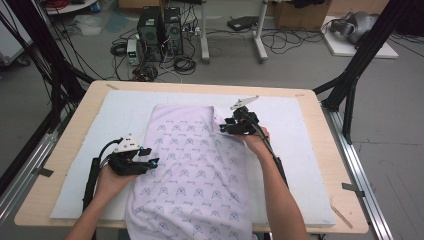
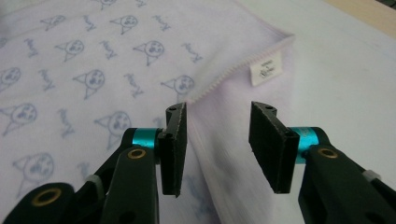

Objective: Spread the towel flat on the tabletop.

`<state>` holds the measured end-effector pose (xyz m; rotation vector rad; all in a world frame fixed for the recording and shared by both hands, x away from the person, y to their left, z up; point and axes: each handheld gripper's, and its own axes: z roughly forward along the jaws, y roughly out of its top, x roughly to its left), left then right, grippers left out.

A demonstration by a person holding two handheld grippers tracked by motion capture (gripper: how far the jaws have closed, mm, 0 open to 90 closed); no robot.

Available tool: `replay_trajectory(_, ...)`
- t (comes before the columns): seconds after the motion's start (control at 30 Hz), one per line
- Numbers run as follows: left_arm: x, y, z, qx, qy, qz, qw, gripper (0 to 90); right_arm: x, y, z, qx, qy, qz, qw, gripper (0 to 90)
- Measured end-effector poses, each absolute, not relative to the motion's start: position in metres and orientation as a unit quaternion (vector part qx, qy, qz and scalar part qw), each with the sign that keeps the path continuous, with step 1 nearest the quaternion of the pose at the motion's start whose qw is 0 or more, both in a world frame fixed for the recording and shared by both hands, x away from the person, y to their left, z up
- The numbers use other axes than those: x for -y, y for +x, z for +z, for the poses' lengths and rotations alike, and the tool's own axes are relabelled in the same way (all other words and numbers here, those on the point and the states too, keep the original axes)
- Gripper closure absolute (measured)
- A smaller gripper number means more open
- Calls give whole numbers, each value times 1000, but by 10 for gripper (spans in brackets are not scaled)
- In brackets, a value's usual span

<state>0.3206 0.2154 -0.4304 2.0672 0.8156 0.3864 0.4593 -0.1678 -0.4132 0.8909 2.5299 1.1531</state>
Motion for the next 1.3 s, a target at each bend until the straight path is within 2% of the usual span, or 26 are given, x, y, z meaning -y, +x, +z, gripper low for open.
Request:
replay_trajectory(0.2, -214, 319, -430, -324, 828, 160, 428, 486, 144, 464, -426, -858, 321, 387, 105, 529)
replay_trajectory(0.27, -214, 320, -431, -324, 829, 159, 428, 485, 138, 464, -429, -860, 321, 380, 111, 550)
replay_trajectory(0.33, -213, 320, -431, -324, 829, 159, 427, 485, 134, 464, -432, -863, 318, 373, 122, 639)
replay_trajectory(0.4, -212, 320, -432, -322, 830, 159, 427, 485, 130, 464, -434, -873, 305, 357, 130, 827)
replay_trajectory(0.47, -212, 320, -432, -322, 830, 160, 426, 484, 131, 464, -432, -876, 301, 348, 146, 866)
replay_trajectory(0.53, -213, 321, -432, -322, 830, 160, 427, 485, 141, 469, -424, -868, 317, 335, 185, 867)
replay_trajectory(0.57, -213, 321, -432, -324, 828, 160, 429, 484, 153, 473, -416, -850, 344, 338, 211, 861)
replay_trajectory(0.6, -213, 322, -432, -322, 829, 161, 427, 483, 170, 479, -406, -816, 396, 340, 247, 804)
replay_trajectory(0.63, -214, 321, -432, -324, 829, 162, 427, 478, 181, 482, -401, -799, 422, 345, 256, 764)
replay_trajectory(0.73, -214, 322, -433, -327, 826, 163, 429, 461, 204, 481, -390, -790, 435, 354, 247, 669)
replay_trajectory(1.0, -218, 324, -431, -336, 817, 170, 436, 440, 205, 460, -401, -827, 390, 359, 188, 547)
replay_trajectory(1.3, -222, 330, -430, -351, 811, 169, 437, 436, 212, 431, -404, -843, 357, 374, 153, 482)
